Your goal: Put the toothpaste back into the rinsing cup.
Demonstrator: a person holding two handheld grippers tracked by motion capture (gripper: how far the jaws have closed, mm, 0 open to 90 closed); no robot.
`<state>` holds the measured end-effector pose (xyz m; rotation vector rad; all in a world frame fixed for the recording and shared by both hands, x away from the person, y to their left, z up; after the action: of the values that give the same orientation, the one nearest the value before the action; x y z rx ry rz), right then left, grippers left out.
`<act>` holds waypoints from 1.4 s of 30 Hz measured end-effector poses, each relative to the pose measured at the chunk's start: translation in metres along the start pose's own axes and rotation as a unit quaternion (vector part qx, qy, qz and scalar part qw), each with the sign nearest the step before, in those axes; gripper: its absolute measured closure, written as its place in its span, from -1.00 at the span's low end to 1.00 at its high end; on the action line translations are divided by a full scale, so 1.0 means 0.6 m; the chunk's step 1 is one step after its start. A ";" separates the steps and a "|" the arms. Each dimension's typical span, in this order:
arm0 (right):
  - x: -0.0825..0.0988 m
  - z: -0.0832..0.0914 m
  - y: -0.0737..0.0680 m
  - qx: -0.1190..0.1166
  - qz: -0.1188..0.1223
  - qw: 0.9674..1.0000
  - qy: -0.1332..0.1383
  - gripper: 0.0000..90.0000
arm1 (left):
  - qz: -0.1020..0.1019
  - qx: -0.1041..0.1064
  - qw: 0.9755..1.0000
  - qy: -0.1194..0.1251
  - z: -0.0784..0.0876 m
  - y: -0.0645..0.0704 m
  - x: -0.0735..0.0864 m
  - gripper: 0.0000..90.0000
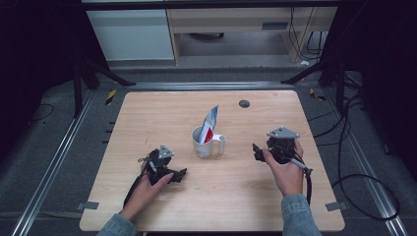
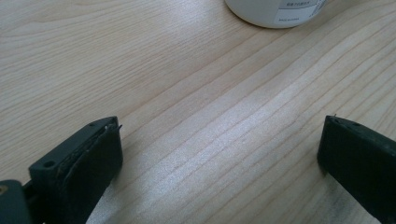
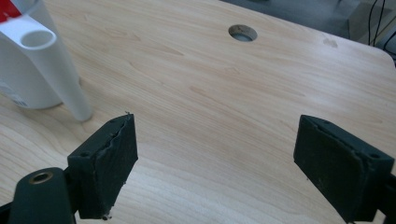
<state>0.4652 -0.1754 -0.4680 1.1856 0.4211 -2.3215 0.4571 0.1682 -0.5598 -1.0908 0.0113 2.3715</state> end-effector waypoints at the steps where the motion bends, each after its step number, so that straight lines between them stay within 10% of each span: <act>1: 0.006 0.000 0.003 0.002 -0.004 1.000 -0.002 -0.70 | 0.000 0.000 1.000 0.000 0.000 0.000 0.000 -1.00; 42: 0.139 -0.062 0.056 0.022 -0.095 0.995 -0.038 -0.72 | 0.000 -0.001 1.000 0.000 0.000 0.000 0.000 -1.00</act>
<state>0.4668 -0.2092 -0.5594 1.1155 0.4755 -2.5408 0.4570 0.1681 -0.5599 -1.0920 0.0096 2.3726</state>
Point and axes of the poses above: each handheld gripper's, and its own axes: z roughly backward along the jaws, x roughly out of its underside, y roughly to its right, the point moved 7 cm from there along -z, roughly forward along the jaws, and after that the axes turned 15 degrees about -x, right-handed, at the moved point
